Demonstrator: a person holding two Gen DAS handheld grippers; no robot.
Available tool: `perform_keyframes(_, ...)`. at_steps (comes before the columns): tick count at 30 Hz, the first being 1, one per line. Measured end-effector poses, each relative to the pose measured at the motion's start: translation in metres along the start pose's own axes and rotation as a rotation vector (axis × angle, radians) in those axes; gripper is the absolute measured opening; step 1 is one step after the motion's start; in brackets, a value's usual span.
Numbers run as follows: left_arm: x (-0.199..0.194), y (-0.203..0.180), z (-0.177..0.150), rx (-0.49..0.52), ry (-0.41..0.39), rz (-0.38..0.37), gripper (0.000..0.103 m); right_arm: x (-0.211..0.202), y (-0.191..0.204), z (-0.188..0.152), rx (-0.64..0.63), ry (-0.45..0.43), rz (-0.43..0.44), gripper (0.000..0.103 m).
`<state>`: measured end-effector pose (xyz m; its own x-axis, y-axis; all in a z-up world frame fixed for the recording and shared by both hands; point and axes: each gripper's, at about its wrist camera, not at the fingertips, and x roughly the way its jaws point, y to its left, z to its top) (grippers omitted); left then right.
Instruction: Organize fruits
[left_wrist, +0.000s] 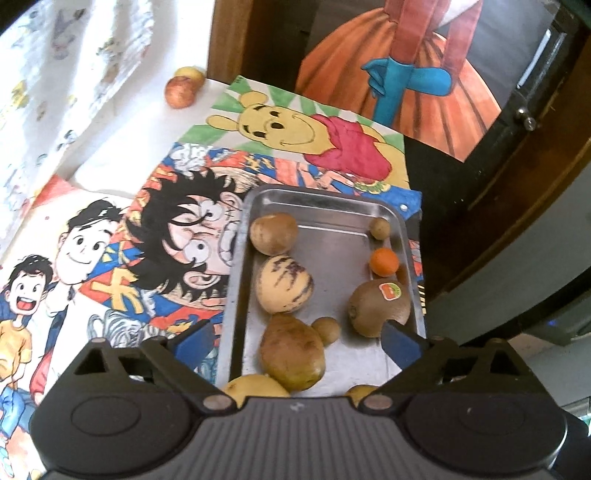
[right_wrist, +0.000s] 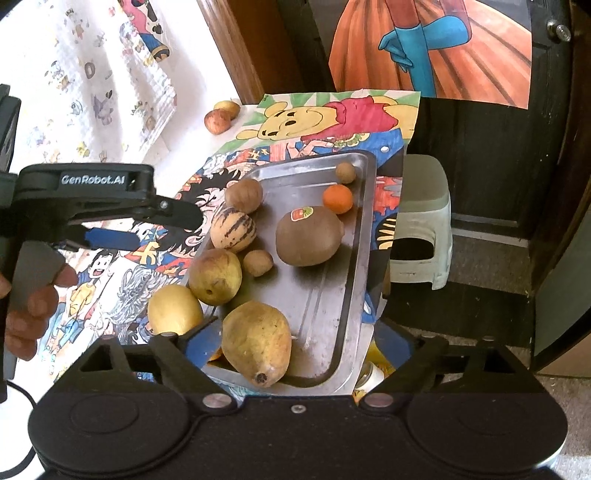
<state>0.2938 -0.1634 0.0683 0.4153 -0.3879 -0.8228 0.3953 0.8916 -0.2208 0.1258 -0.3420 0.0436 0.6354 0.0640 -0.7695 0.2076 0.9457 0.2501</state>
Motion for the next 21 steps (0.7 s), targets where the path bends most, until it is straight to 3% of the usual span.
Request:
perform_keyframes(6, -0.009, 0.011, -0.009, -0.031, -0.025, 0.02, 0.102, -0.002, 0.002, 0.001, 0.0, -0.014, -0.009, 0.098)
perform_keyframes(21, -0.021, 0.029, -0.041, -0.046, -0.029, 0.096, 0.102, -0.006, -0.001, 0.007, 0.046, -0.048, -0.031, 0.099)
